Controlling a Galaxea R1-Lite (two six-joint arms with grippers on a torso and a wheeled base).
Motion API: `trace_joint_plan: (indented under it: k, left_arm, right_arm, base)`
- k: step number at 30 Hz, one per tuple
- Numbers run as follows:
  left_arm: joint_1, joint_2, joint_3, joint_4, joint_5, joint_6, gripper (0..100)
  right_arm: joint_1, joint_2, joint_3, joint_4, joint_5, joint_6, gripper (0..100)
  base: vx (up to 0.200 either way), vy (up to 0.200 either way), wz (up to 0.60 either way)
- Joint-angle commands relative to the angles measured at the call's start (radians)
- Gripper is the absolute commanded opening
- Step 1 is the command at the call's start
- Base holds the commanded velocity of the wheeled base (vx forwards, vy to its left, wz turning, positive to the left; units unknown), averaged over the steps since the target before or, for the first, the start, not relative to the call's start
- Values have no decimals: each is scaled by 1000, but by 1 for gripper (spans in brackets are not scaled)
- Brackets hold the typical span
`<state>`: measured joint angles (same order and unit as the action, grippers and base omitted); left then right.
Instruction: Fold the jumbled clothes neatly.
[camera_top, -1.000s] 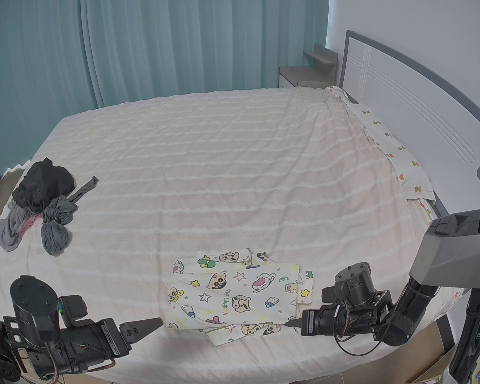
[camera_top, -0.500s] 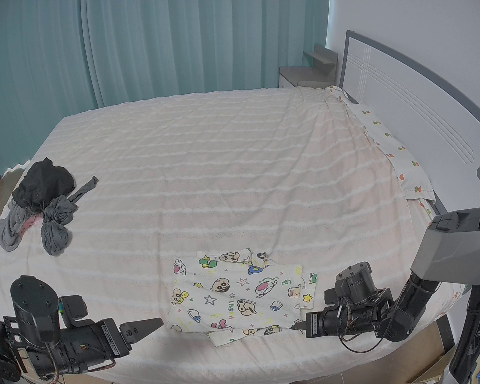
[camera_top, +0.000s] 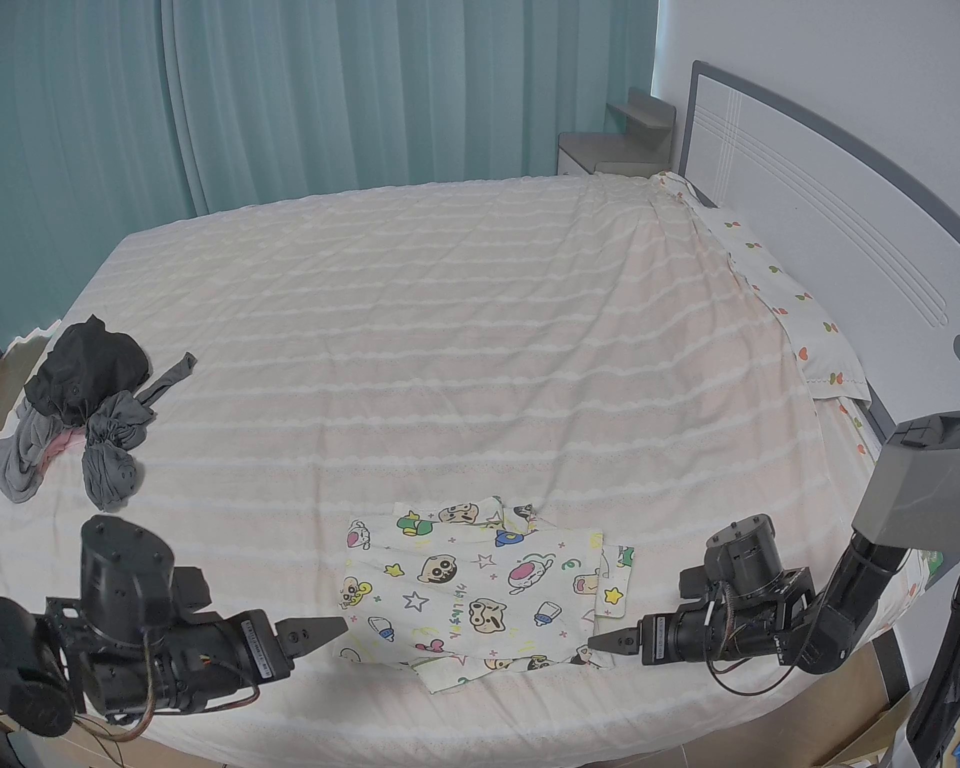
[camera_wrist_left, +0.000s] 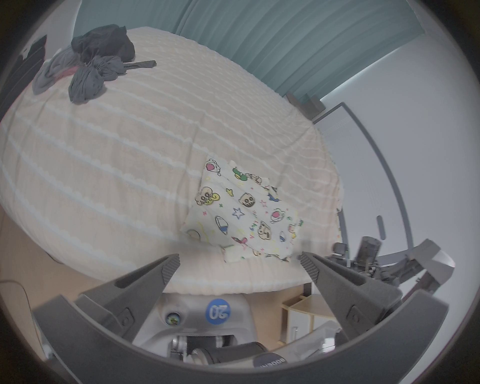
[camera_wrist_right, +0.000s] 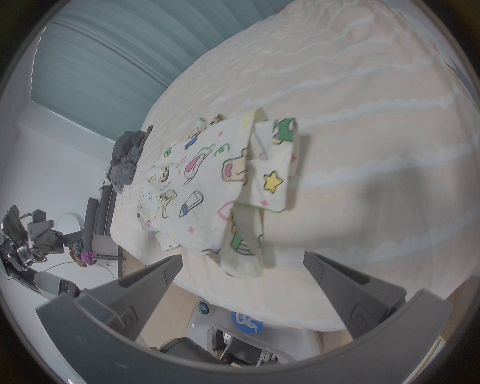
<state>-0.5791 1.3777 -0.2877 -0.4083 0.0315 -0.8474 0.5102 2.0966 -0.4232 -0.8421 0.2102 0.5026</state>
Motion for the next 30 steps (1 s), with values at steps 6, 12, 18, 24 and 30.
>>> trace_joint_plan:
  k: [6,12,18,24,30]
  left_arm:
    - [271,442,-240,-20,-225,229,100]
    - [317,570,-289,-23,-291,418,100]
    - [335,676,-370,-49,-291,419,100]
    - [335,787,-439,-109,-294,413,100]
    - [332,871,-496,-130,-309,413,100]
  right_arm:
    - [-119,45,-60,-84,1,2,100]
    - [-122,138,-172,-91,11,4,100]
    - [-114,198,-235,-89,17,4,100]
    - [-88,218,-249,-89,31,4,100]
    - [-68,224,-275,-84,41,4,100]
  base:
    - [0,0,0]
    - [0,0,0]
    - [0,0,0]
    - [0,0,0]
    - [0,0,0]
